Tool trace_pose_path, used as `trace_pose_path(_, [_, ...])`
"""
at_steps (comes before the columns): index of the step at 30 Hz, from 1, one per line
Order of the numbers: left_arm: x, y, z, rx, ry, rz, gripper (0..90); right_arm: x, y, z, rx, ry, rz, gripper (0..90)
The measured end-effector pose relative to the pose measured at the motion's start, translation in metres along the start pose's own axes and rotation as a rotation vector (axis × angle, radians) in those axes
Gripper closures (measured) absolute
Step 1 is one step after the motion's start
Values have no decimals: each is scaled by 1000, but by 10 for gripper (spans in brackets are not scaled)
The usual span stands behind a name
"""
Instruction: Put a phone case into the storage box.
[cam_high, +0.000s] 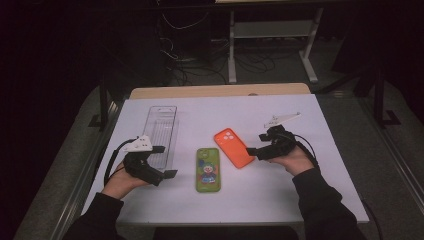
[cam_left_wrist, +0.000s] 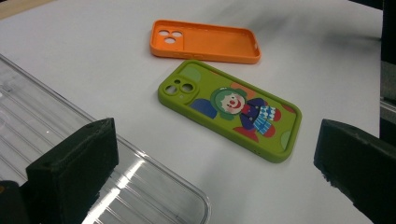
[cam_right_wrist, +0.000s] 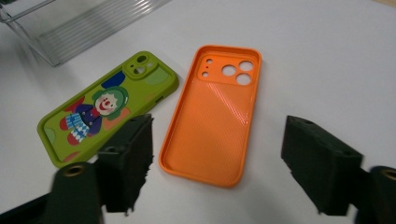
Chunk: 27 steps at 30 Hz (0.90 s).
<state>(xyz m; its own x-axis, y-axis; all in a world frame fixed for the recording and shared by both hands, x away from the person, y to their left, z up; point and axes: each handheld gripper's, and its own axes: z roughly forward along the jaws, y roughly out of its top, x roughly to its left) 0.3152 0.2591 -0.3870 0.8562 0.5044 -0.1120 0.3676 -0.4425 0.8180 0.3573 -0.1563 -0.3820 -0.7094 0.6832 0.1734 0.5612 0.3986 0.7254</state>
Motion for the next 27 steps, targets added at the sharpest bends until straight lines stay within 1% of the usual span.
trace_pose_path(1, [0,0,0,0,0,1,0,0,3,3,8,0,3,312])
trace_pose_path(2, [0,0,0,1,0,0,0,0,4,5,9,7,2,332])
trace_pose_path(3, [0,0,0,1,0,-1,0,0,4,5,9,7,2,332])
trace_pose_path(4, [0,0,0,0,1,-1,0,0,6,9,12,10,-1,383])
trace_pose_path(5, [0,0,0,-3,2,-1,0,0,8,11,10,17,-3,406])
trace_pose_path(6, [0,0,-1,-5,2,-4,0,0,8,11,10,17,-3,406])
trace_pose_path(9, [0,0,-1,-9,1,-4,0,2,12,17,33,18,-6,489])
trace_pose_path(10, [1,0,-1,-8,3,-4,0,2,13,19,32,20,-8,519])
trace_pose_path(11, [0,0,-1,-8,2,-5,0,2,15,21,42,16,-13,549])
trace_pose_path(12, [0,0,-1,-10,2,-7,0,2,16,27,59,17,-16,604])
trace_pose_path(13, [0,0,-1,-10,2,-8,0,2,16,27,59,17,-16,604])
trace_pose_path(14, [1,0,-1,-10,4,-8,0,2,16,32,84,12,-3,664])
trace_pose_path(15, [1,0,-1,-7,5,-4,0,2,16,32,84,12,-3,664])
trace_pose_path(16, [1,-1,-1,-4,6,0,0,1,16,34,92,8,-9,695])
trace_pose_path(17, [1,0,-1,-8,5,-4,0,1,15,38,116,2,-17,751])
trace_pose_path(18, [0,0,0,-19,2,-15,0,0,14,40,126,4,-16,777])
trace_pose_path(20, [-1,0,0,-17,3,-11,0,-1,13,43,150,-4,-21,845])
trace_pose_path(21, [-1,0,0,-15,5,-10,0,-3,13,44,161,1,-22,877])
trace_pose_path(22, [-1,0,0,-10,9,-7,0,-3,13,44,161,1,-22,877])
trace_pose_path(23, [-1,0,0,-7,12,-6,0,-3,12,45,171,6,-11,880])
trace_pose_path(24, [-1,0,1,-6,10,-8,0,-4,11,47,179,7,-17,881])
trace_pose_path(25, [-1,-1,1,-5,10,-6,0,-5,10,50,200,3,-25,882])
trace_pose_path(27, [-1,0,1,-8,8,-10,0,-4,9,52,208,2,-21,882])
